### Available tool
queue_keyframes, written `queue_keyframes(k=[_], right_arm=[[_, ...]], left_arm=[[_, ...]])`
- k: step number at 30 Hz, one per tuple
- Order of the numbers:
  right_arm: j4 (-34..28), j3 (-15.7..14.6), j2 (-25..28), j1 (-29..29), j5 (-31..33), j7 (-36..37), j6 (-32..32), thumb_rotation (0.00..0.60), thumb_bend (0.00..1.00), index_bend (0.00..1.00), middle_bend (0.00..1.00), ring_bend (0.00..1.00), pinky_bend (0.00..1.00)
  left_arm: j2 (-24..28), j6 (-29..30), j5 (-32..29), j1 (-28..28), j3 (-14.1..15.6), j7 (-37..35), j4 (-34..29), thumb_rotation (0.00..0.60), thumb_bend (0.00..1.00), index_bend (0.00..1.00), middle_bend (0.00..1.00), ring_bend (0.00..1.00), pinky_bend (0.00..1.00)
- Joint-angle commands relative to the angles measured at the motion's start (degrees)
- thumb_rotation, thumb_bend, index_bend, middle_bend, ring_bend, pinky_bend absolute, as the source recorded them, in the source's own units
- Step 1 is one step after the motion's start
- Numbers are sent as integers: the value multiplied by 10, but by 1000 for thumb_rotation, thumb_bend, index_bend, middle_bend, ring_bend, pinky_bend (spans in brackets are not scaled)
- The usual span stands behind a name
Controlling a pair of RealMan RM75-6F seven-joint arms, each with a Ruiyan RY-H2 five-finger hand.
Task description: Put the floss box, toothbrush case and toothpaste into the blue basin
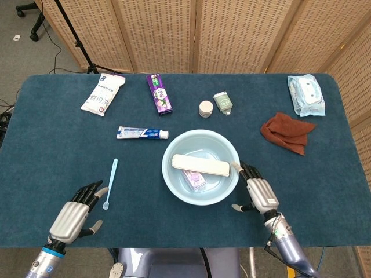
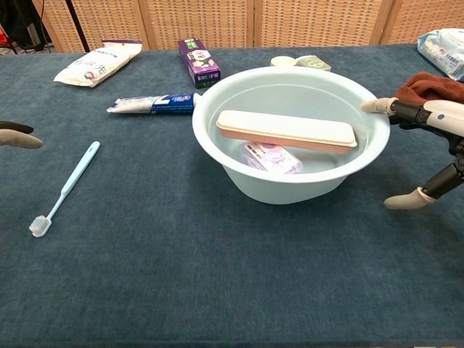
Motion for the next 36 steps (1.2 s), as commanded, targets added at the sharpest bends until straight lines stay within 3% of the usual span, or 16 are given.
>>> queue_keyframes(k=[1,36], right_arm=[[-6,0,-2,1,3,-6,1,600,129,0,0,0,0],[-45,-28,-57,12,12,-79,2,600,131,0,0,0,0]], left_arm=[[0,-1,0,0,0,1,0,600,314,0,0,0,105],[8,-5,-11,2,-6,6,-8,600,316,0,0,0,106]])
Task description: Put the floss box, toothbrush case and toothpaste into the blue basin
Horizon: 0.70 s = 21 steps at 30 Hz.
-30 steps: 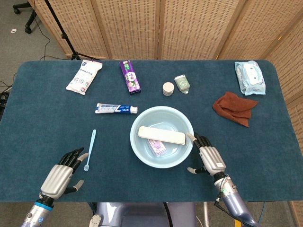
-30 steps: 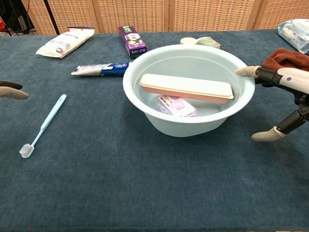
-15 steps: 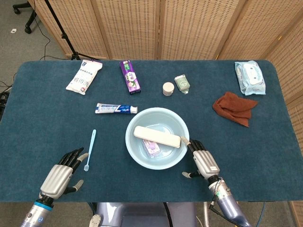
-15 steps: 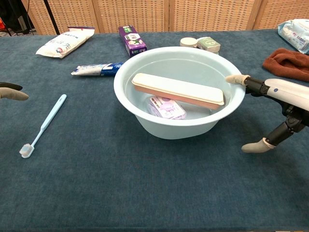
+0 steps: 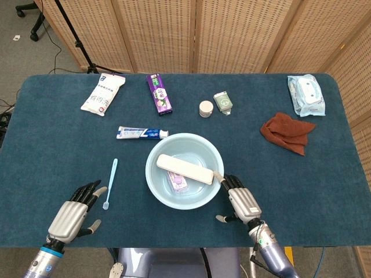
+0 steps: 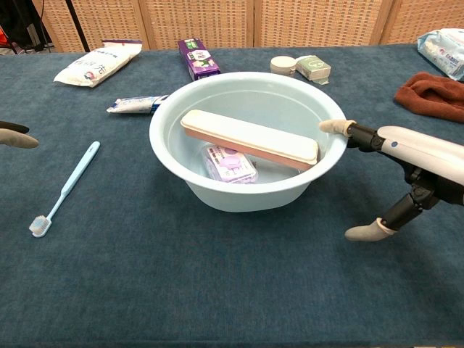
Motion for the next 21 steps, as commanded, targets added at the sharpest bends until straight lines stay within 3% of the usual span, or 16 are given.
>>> queue_keyframes(k=[1,21], right_arm=[[-3,-3,-6,2,-1,-7,-1,600,129,0,0,0,0],[-15,-10,-36,8,4,-38,1,600,131,0,0,0,0]], left_arm=[[1,1,1,0,0,0,-1,600,315,0,0,0,106],[3,2,7,2,1,-3,-2,600,315,0,0,0,106]])
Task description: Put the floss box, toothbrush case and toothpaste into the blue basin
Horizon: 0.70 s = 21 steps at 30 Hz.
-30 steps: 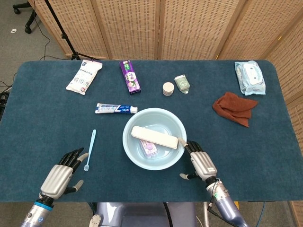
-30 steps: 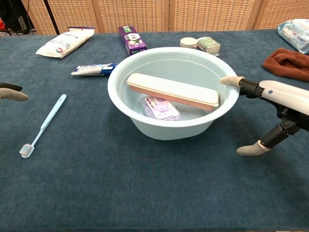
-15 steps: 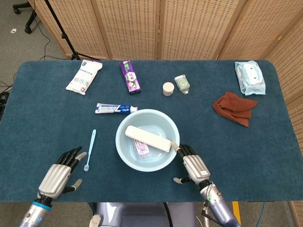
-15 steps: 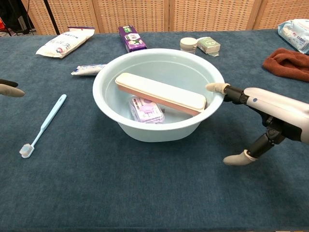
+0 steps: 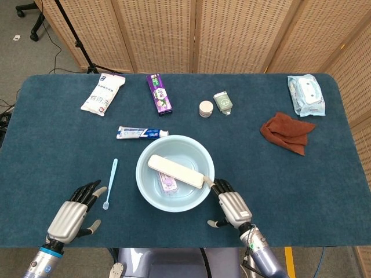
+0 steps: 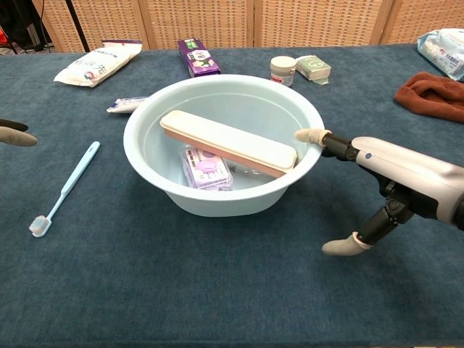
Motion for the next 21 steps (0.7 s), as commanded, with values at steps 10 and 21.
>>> queue_keyframes(k=[10,21], right_arm=[[-1,-8,-24,3,-1,-16,0,600,131,0,0,0,0],[0,-2,-23,2,1,-20,8,600,129,0,0,0,0]], left_arm=[[3,4,2,2,-1,-2,-2,600,315,0,0,0,106],[4,4,4,2,-1,-4,-2,600,315,0,0,0,105]])
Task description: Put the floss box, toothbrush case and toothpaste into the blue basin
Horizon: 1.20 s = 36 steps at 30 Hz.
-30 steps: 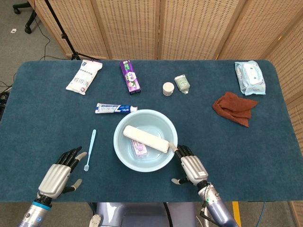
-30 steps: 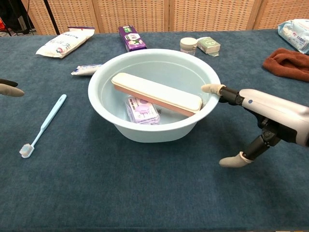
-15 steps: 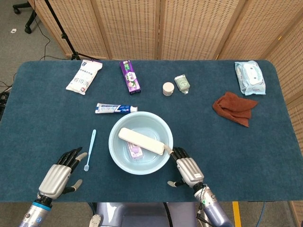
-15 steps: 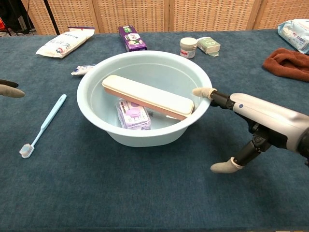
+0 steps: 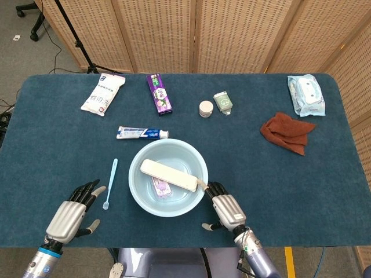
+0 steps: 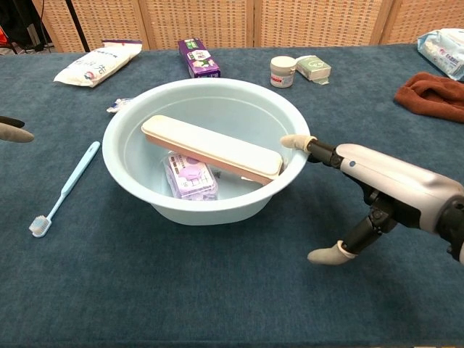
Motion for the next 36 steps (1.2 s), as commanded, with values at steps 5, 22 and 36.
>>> queue_keyframes(k=[5,22,36], right_arm=[[-4,5,8,-1,-1,-2,7,600,107,0,0,0,0],[-16,18,25,-5,-9,-16,35,600,105,0,0,0,0],[-63,44,118,-18,-40,2,72,600,105,0,0,0,0]], left_arm=[[-2,-1,0,0,0,2,1,600,315,0,0,0,105],[-4,-4,-4,0,-1,3,1,600,315,0,0,0,106],[-9,4,1,3,-3,2,4,600,315,0,0,0,105]])
